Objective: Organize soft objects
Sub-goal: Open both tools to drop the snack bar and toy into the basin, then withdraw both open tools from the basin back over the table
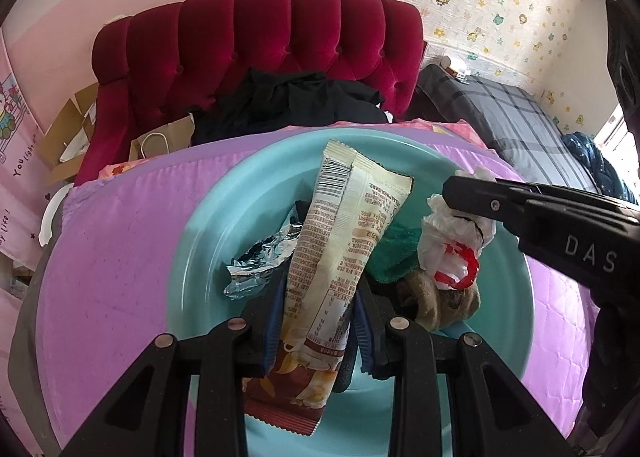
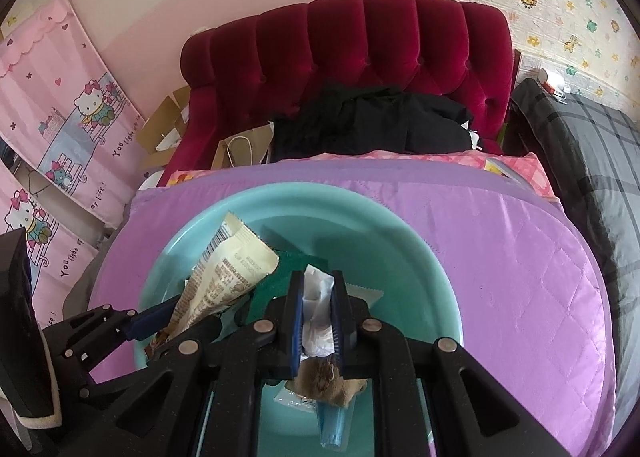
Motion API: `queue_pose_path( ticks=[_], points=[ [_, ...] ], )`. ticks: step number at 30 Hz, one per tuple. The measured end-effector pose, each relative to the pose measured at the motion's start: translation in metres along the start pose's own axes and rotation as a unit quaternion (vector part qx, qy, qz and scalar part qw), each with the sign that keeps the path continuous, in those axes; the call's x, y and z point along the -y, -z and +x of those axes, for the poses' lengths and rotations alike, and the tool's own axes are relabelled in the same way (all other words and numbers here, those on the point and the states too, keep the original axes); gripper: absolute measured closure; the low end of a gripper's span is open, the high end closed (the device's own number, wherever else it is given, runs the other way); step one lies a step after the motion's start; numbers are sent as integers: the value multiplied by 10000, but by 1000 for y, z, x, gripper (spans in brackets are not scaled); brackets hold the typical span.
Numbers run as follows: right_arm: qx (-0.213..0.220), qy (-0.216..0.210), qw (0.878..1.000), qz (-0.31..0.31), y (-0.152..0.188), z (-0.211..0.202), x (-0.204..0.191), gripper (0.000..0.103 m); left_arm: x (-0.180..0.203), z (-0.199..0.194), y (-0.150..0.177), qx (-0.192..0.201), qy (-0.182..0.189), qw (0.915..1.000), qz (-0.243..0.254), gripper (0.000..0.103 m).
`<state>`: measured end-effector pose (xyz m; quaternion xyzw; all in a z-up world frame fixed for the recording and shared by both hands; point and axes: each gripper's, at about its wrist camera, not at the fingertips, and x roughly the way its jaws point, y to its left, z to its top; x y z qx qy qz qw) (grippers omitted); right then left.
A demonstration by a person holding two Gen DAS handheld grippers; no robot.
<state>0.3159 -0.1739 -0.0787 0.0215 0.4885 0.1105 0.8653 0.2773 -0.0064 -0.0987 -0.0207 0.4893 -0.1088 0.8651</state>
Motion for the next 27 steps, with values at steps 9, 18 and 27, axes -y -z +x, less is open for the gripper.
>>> queue_pose_path(
  ticks=[9,18,27],
  points=[
    [126,209,9997,-85,2,-5,-3,36,-4,-12,1,231,-229,9994,-67,10],
    [248,348,9989,-202,17,-16,-8,0,0,-23,13,300,-429,9986,29,0],
    [245,393,9987,-234,37,-37,-13,0,6,-46,31,397,-452,9982,78,0]
  ],
)
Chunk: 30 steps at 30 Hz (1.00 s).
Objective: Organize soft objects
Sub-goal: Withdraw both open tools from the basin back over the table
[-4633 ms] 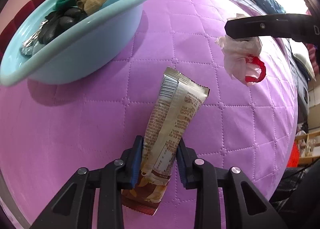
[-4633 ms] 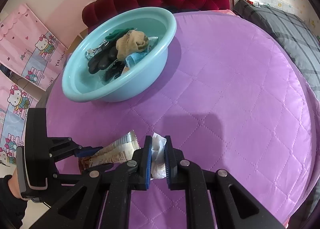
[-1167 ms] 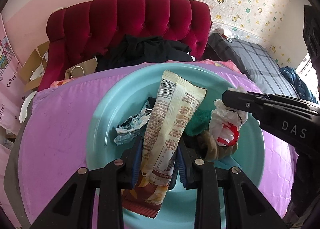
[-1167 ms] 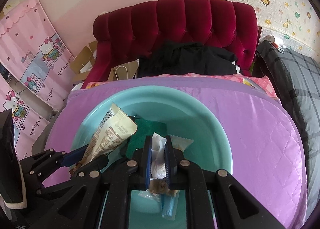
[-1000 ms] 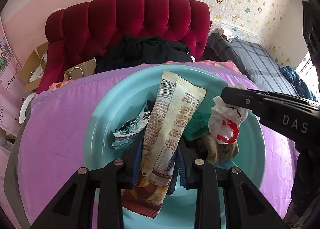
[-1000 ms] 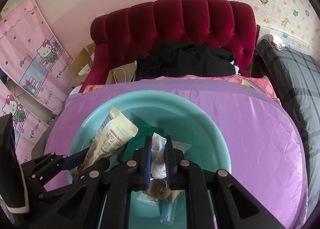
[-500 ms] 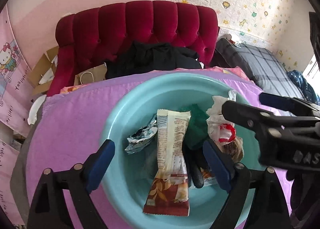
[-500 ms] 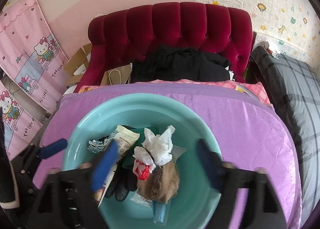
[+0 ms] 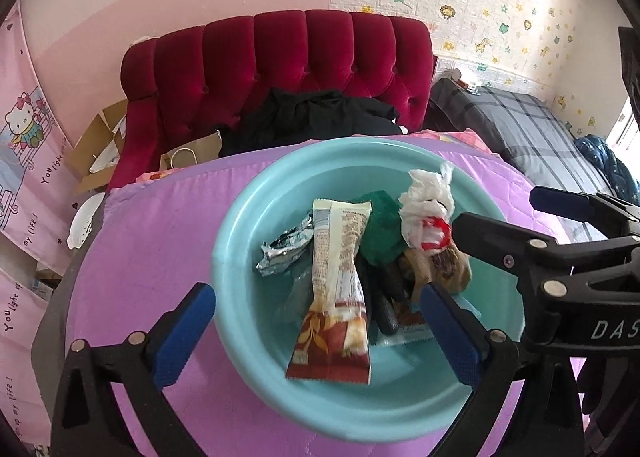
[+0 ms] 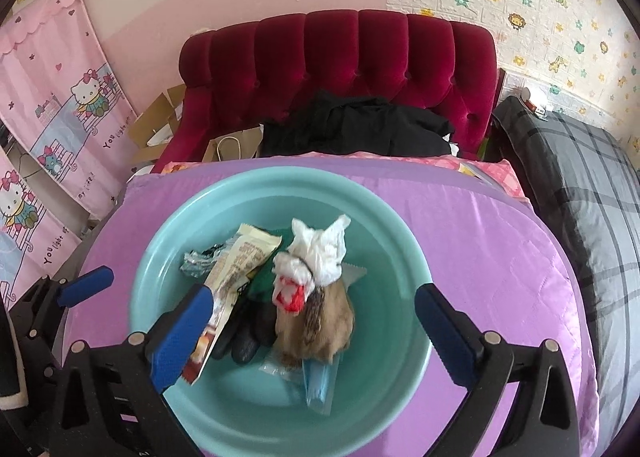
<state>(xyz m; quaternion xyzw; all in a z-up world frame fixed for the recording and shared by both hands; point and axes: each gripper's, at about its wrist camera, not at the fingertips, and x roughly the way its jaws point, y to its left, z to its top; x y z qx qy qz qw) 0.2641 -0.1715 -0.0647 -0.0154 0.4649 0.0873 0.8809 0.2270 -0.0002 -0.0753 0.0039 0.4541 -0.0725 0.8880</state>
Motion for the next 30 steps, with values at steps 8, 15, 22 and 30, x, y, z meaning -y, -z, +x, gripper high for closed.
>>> queue_pose_path(
  ticks=[8,15,22,30],
  points=[
    [36,26,10000,-49,21,-32,-7,0,4,-33,16,143,-78,9999,-3,0],
    [80,46,9999,-91,39,-64,-13,0,11,-61,31,246,-119,9996,18,0],
    [120,13,9999,-119,57,-91,-20,0,19,-89,49,363,-211,9990,118,0],
    [145,-44,9998,-115,90,-119,-27,0,28,-112,73,463,-405,9980,175,0]
  ],
)
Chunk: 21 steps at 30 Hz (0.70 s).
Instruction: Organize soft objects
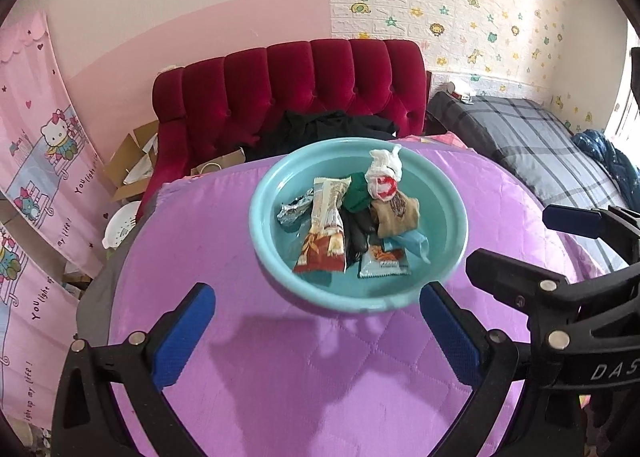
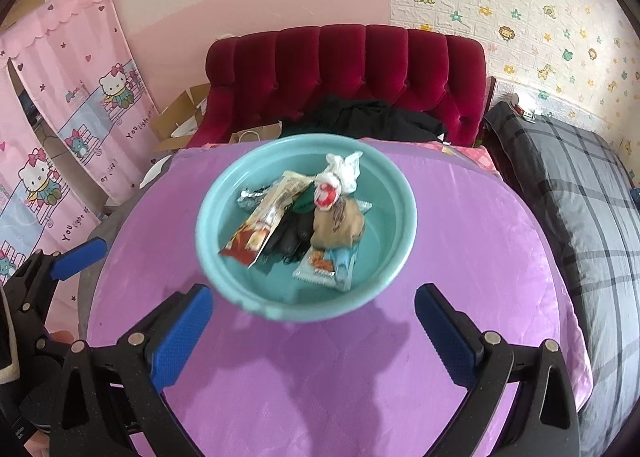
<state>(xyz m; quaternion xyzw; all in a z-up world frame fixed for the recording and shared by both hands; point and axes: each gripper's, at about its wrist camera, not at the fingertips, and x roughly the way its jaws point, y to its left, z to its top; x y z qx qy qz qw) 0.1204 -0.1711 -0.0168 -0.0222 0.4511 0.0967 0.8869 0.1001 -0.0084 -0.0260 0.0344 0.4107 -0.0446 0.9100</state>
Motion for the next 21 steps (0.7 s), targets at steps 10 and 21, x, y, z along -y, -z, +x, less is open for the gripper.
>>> queue_pose_path(
  ticks=[10,21],
  points=[
    [87,-14,9999,82,41,-23,-4,0,13,-21,34,8,-73,10000,21,0],
    [387,126,9992,-52,75,-45,-14,0,17,-36,65,42,-156,9996,-221,0]
  ],
)
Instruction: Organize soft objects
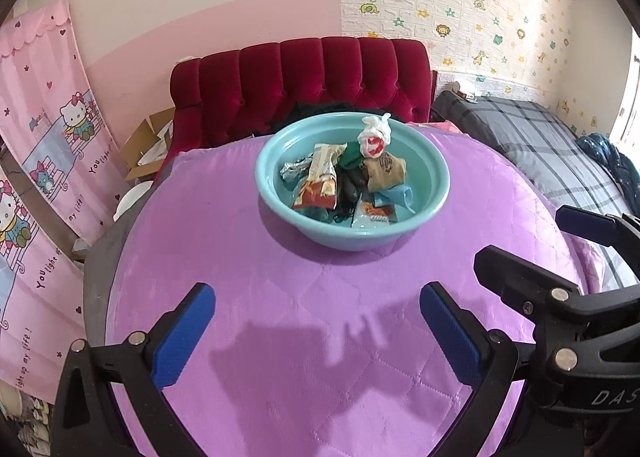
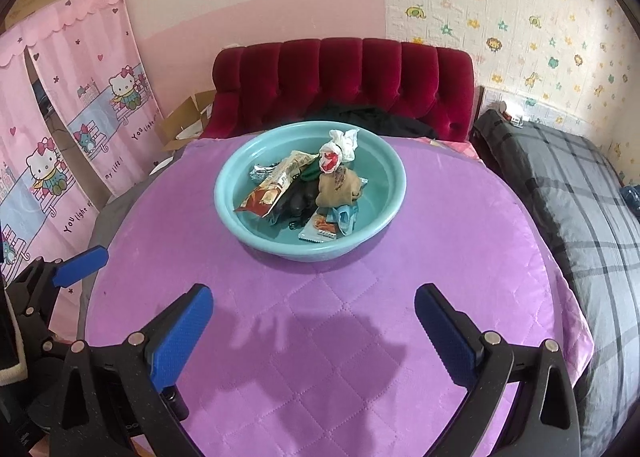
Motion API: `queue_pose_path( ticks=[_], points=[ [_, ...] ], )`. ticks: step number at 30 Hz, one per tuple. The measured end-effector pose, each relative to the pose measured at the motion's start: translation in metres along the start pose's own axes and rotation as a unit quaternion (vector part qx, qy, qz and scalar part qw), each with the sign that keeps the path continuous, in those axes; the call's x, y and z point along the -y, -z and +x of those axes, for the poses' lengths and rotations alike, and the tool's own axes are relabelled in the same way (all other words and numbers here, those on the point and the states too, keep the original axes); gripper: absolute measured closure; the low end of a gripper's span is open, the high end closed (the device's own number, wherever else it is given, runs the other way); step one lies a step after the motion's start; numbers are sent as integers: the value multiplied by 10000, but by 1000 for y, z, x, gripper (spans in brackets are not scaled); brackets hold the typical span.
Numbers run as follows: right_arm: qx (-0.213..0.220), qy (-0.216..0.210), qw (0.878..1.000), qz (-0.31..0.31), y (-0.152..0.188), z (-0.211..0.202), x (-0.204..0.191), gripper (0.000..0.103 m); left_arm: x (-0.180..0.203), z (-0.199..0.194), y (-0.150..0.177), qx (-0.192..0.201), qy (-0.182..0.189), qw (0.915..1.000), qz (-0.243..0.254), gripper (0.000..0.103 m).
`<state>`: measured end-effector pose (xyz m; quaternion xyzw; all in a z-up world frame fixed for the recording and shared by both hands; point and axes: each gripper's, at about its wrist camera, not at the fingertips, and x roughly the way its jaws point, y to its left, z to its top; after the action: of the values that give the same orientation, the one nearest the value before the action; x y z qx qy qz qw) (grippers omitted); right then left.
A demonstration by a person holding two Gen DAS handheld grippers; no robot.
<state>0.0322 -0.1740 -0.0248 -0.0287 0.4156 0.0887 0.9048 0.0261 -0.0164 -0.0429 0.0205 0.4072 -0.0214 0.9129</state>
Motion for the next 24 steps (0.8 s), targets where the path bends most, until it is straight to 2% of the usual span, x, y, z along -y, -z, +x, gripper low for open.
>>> queue_pose_path(
  ticks=[8,24],
  points=[
    [-70,-5,10000,-13,15,1,-2,0,4,-3,11,-18,-27,10000,69,0],
    [10,-27,10000,17,15,-3,-4,0,1,-5,10,36,-37,10000,20,0]
  ],
)
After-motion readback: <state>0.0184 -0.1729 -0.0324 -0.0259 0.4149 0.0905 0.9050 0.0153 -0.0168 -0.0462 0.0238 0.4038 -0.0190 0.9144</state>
